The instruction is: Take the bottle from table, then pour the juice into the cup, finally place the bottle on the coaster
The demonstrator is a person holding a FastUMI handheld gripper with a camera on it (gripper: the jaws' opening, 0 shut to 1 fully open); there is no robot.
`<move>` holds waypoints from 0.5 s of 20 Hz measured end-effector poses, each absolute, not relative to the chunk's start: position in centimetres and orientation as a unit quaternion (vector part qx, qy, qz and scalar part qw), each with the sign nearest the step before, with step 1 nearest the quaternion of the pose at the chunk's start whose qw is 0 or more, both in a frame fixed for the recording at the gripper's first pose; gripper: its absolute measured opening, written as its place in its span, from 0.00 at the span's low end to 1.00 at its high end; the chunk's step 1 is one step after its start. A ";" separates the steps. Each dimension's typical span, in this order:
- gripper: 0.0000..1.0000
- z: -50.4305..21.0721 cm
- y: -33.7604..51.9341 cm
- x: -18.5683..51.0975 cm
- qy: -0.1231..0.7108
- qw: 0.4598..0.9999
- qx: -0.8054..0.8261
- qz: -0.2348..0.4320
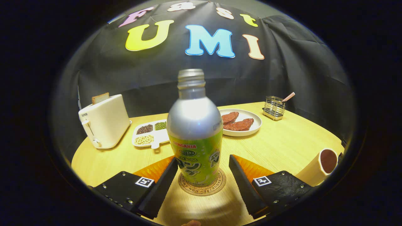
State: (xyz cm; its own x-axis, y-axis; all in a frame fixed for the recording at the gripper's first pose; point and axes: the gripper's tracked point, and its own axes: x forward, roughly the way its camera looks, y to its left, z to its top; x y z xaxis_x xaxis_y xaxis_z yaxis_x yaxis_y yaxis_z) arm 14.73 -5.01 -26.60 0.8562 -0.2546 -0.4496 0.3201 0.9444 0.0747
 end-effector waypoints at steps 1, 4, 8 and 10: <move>0.99 -25.7 -4.9 14.3 0.216 0.963 0.072 -0.143; 0.99 -22.7 -4.5 12.4 0.193 0.971 0.069 -0.121; 0.99 -17.9 -4.4 9.9 0.159 0.980 0.069 -0.099; 0.99 -15.6 -4.2 9.0 0.141 0.983 0.076 -0.085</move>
